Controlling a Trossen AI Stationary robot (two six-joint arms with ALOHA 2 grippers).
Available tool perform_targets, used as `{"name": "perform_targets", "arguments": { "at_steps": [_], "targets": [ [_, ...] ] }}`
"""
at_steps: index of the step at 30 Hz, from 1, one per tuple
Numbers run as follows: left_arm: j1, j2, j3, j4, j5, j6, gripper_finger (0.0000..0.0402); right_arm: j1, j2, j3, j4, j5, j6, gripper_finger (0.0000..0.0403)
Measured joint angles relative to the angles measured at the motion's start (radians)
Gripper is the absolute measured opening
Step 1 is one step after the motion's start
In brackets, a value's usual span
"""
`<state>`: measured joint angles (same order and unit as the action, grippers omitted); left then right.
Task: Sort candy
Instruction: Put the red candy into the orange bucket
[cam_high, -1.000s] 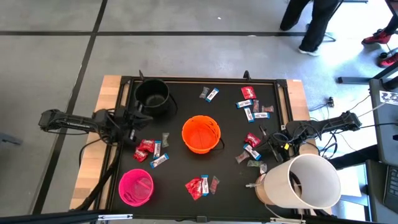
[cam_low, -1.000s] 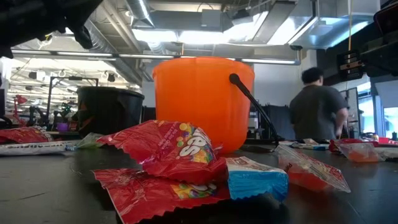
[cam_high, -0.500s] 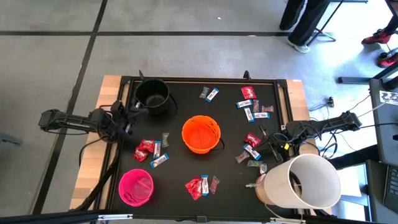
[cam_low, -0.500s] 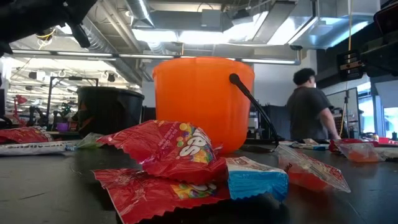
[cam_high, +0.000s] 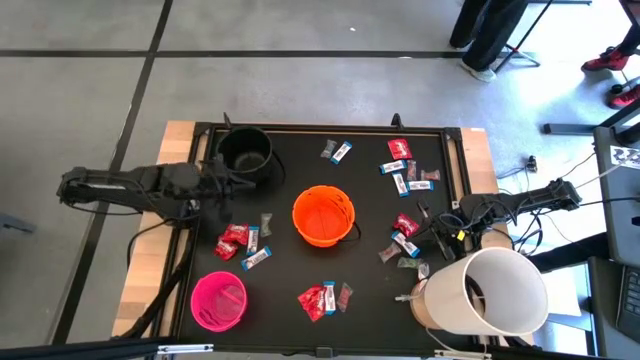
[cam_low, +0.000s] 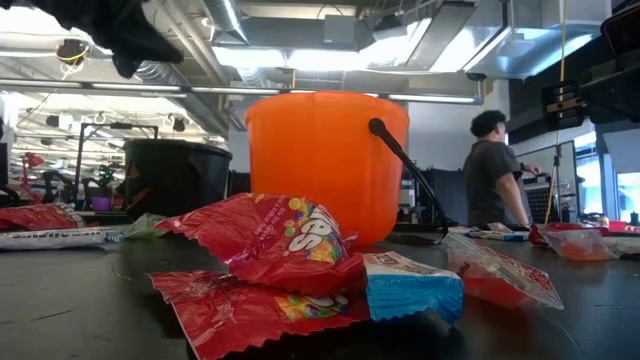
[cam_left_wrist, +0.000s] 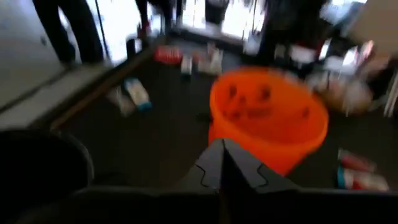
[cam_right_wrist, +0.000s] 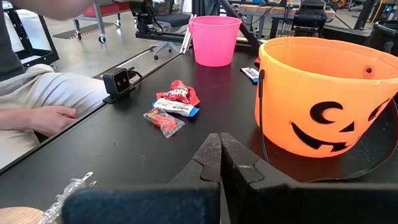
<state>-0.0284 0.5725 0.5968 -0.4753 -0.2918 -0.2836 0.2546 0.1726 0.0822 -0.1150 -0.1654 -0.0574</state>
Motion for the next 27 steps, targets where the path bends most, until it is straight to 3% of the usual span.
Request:
{"name": "perform_targets", "arguments": {
  "at_steps": [14,21,27],
  "targets": [
    [-0.034,0.314,0.014,-0.243,0.219,-0.049,0.0179,0.0,0.0,0.0,0.0,0.0,0.0,0.0001],
    [-0.082,0.404,0.013,-0.37,0.223,-0.129,0.0209,0.0,0.0,0.0,0.0,0.0,0.0,0.0001],
    [-0.087,0.49,0.013,-0.379,0.232,-0.248,0.0215,0.0,0.0,0.0,0.0,0.0,0.0,0.0001]
  ]
}}
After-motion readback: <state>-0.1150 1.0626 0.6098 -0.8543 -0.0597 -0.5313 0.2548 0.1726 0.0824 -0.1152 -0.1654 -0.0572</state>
